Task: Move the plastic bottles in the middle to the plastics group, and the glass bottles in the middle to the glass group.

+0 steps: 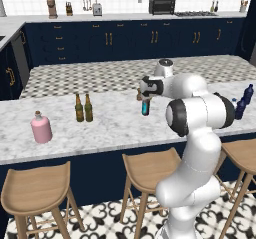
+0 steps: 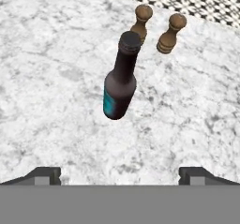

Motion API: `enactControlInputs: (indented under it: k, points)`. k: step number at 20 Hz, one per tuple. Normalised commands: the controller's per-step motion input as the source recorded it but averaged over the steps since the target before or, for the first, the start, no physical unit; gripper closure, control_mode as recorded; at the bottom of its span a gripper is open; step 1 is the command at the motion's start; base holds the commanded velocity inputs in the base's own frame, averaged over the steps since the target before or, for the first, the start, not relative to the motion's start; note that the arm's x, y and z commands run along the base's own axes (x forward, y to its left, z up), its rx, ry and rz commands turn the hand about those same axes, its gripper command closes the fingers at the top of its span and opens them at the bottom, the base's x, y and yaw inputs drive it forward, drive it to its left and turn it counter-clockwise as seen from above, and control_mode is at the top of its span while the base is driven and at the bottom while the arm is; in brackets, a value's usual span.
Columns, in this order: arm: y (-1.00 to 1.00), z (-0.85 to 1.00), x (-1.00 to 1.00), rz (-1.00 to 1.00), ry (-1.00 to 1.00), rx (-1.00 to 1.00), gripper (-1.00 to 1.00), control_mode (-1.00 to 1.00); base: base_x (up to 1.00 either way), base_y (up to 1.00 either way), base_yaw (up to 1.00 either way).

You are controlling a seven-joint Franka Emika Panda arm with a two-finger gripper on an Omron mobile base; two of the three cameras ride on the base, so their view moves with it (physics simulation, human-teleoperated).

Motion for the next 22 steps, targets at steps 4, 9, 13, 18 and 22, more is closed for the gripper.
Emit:
enactControlInputs:
  k: [4, 9, 13, 18, 22]
  points:
    - [0.0, -0.25, 0.3, 0.06, -0.04, 0.0, -1.0, -1.0, 0.0, 0.0, 0.0]
    - [0.0, -0.04, 0.42, 0.01, -0.06, 0.0, -1.0, -1.0, 0.0, 0.0, 0.0]
    - [0.02, -0.02, 0.27, 0.0, -0.02, 0.0, -1.0, -1.0, 0.0, 0.0, 0.0]
    - [0.16, -0.18, 0.05, 0.0, 0.0, 0.0, -1.0, -1.0, 0.0, 0.0, 0.0]
    - [0.08, -0.16, 0.01, 0.0, 0.0, 0.0, -1.0, -1.0, 0.0, 0.0, 0.0]
